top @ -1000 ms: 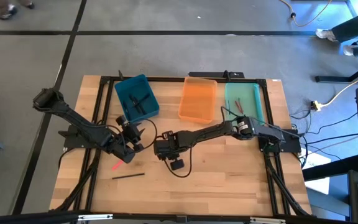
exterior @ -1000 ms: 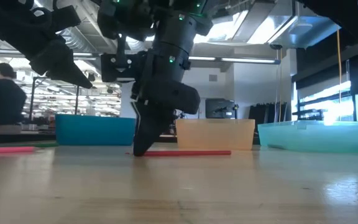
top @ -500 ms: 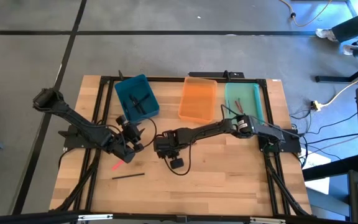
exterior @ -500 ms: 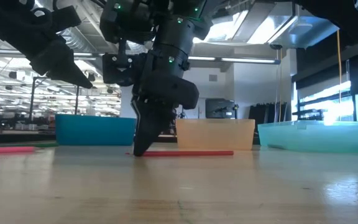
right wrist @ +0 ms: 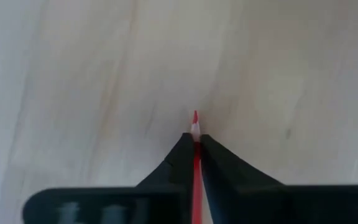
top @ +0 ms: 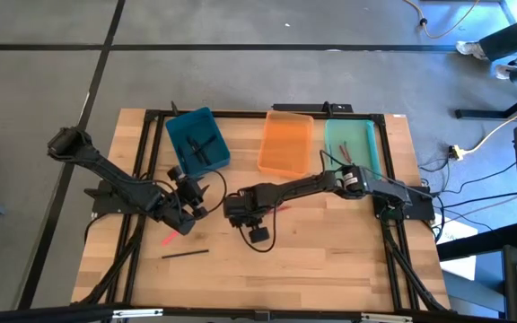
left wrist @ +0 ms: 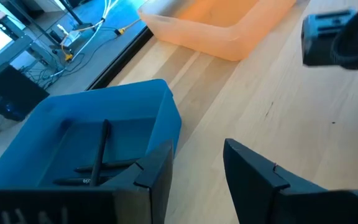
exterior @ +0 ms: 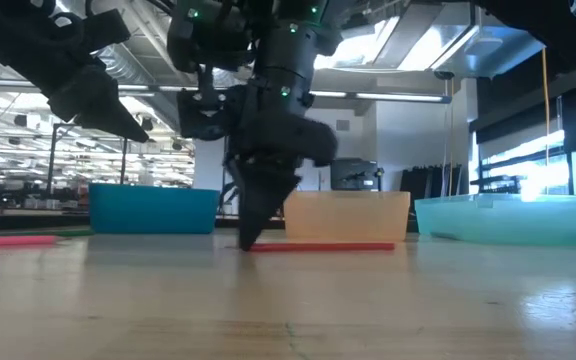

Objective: Sort crayons/erasers/pens/pencils in bins
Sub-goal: Put the red pencil into the orange bin

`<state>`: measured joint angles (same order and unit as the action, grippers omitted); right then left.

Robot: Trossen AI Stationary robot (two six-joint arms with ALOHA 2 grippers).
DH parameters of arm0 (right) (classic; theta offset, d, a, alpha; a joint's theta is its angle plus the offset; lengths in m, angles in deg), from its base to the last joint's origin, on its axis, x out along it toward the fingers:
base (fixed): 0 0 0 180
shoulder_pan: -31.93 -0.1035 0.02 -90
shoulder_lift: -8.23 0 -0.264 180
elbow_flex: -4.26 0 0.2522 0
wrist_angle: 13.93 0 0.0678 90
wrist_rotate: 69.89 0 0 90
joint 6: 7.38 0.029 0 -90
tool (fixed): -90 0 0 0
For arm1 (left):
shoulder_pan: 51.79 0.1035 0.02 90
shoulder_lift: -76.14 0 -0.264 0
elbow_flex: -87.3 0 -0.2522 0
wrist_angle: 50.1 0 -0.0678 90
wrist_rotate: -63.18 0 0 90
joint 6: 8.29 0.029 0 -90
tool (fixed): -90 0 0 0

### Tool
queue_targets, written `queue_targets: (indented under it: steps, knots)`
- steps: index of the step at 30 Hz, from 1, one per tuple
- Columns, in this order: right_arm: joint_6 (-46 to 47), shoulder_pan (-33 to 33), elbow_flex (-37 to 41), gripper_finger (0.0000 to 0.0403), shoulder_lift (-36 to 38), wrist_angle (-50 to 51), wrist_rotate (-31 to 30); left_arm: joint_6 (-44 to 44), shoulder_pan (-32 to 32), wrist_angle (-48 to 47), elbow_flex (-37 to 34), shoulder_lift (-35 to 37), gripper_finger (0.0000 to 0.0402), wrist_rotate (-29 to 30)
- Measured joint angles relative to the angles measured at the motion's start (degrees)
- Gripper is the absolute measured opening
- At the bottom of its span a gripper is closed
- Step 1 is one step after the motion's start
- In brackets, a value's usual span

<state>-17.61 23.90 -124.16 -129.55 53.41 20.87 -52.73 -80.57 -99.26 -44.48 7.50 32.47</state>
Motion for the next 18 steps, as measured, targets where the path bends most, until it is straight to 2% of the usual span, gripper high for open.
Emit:
queue_targets:
  steps: [6, 14, 18]
  knots:
    - [1.1, 0.0, -6.7, 0.0013, 1.5, 8.9, -0.5, 0.0, 0.0, 0.0, 0.0, 0.0, 0.0135, 0.0]
    - [2.0, 0.1, -20.3, 0.0012, 1.5, 22.0, -6.9, 0.0, 0.0, -0.1, 0.0, 0.0, 0.0135, -0.3]
    - [5.7, 1.2, -18.6, 0.0013, 3.9, 23.2, -8.9, 0.0, 0.0, -0.2, 0.0, 0.0, 0.0135, -0.5]
